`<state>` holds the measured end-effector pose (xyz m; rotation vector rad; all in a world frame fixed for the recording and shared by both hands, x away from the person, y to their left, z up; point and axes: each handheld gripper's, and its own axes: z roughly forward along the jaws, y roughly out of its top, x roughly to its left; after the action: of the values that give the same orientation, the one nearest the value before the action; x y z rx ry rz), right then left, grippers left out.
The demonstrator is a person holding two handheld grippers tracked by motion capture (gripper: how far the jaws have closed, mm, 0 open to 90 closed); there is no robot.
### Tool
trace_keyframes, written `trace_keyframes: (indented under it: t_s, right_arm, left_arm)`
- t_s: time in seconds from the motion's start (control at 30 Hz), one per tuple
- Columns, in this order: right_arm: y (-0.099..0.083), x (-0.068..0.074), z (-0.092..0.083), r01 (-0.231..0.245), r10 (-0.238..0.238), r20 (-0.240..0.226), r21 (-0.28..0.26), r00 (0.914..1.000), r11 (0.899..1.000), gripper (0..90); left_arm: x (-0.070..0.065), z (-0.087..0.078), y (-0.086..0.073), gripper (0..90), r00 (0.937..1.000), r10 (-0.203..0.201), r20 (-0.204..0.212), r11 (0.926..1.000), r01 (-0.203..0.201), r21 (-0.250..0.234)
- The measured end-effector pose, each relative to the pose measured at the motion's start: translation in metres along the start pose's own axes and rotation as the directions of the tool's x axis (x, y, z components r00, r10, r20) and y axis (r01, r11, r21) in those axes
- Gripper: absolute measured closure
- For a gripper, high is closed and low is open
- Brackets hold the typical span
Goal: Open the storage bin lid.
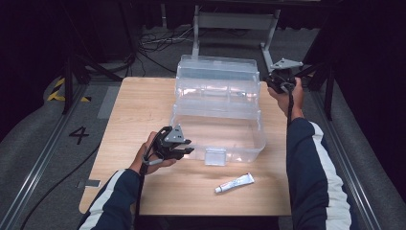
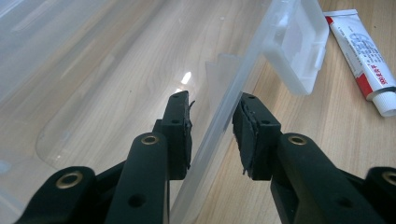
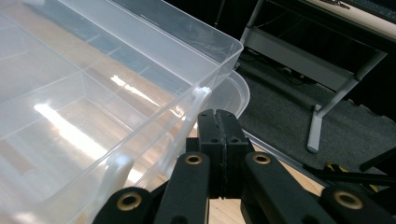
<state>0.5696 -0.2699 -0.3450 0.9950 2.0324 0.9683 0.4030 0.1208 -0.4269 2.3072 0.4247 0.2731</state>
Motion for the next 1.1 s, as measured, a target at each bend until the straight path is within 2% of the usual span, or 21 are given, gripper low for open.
trace_keyframes:
  t_s: [0.1,0.17,0.23,0.57,0.63,1.1]
  right_arm:
    - [0.0,0.0,-0.007,0.005,-0.005,-0.005,-0.01,1.0,1.0,90.0]
    - [0.001,0.0,-0.011,-0.009,0.009,-0.024,-0.019,0.9997,1.0,90.0]
    - [0.002,0.001,-0.016,0.008,-0.009,-0.032,-0.022,0.9994,1.0,90.0]
    - [-0.003,0.008,-0.033,0.028,-0.03,-0.071,-0.023,0.997,0.999,90.0]
    - [-0.004,0.009,-0.038,0.035,-0.036,-0.067,-0.022,0.9971,0.999,90.0]
    - [-0.026,0.021,-0.072,0.055,-0.059,-0.119,-0.04,0.9912,0.998,90.0]
  left_arm:
    - [0.0,0.0,0.0,67.1,1.0,-0.005,0.001,1.0,0.005,-0.004]
    - [0.0,0.001,0.0,66.8,1.0,-0.008,0.006,0.9999,0.008,-0.008]
    - [-0.001,0.002,0.001,67.2,0.9999,-0.007,0.009,0.9999,0.007,-0.008]
    - [-0.001,0.003,0.001,67.6,0.9999,-0.011,0.013,0.9999,0.011,-0.009]
    - [-0.001,0.003,0.001,67.5,0.9998,-0.012,0.013,0.9999,0.012,-0.011]
    - [-0.001,0.003,0.002,67.3,0.9998,-0.017,0.012,0.9998,0.017,-0.006]
